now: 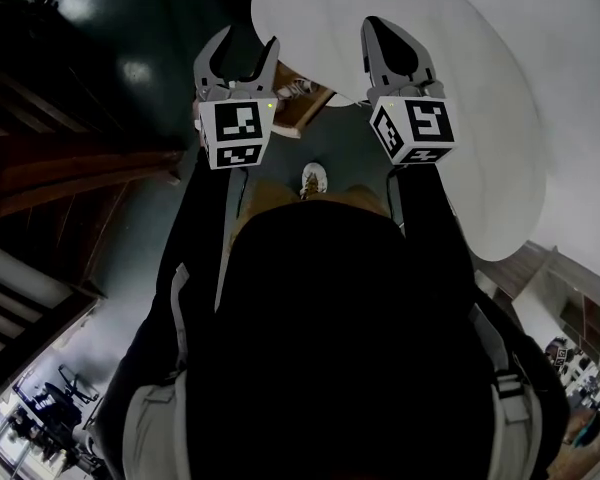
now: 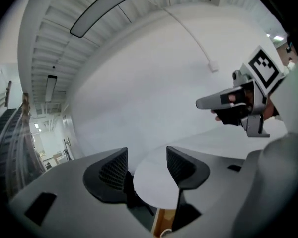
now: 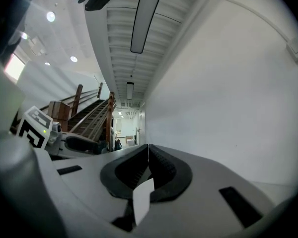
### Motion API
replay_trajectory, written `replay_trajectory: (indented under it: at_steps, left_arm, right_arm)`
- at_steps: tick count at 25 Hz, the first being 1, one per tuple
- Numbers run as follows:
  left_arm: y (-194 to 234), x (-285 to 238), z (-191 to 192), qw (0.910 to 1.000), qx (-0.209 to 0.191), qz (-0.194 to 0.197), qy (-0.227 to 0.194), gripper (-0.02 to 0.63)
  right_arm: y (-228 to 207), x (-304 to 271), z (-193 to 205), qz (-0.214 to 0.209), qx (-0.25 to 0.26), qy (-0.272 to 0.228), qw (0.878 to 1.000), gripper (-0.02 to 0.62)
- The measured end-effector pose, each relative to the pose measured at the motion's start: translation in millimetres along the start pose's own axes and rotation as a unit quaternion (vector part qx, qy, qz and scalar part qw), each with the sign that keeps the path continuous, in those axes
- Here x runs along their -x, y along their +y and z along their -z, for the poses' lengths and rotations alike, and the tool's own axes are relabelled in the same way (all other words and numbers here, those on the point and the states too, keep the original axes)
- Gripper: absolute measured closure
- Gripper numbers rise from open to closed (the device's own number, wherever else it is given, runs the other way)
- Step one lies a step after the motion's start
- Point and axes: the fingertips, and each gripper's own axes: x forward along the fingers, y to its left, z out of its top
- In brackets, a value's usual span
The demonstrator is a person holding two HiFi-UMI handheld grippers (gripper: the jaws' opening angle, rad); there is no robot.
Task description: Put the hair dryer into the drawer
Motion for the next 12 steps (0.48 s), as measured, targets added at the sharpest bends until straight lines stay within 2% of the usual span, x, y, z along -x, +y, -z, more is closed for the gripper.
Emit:
replay_trajectory:
  at_steps: [5, 9, 12]
  left_arm:
    - [27, 17, -48, 0.9974, 0.018, -0.024, -0.065, 0.357]
    - [36, 38, -77, 0.9921, 0.015, -0.042, -0.118, 0.450]
    - [38, 47, -84, 0.9894, 0.020, -0.043, -0.137, 0.484]
  right_arm:
    - [9, -2, -10, -0.006, 0.008, -0.010, 1.000, 0.569]
    - [20, -4, -24, -0.013, 0.011, -0.025, 1.000, 0.569]
    - [23, -5, -33, -0.016, 0.016, -0.035, 0.999, 0.569]
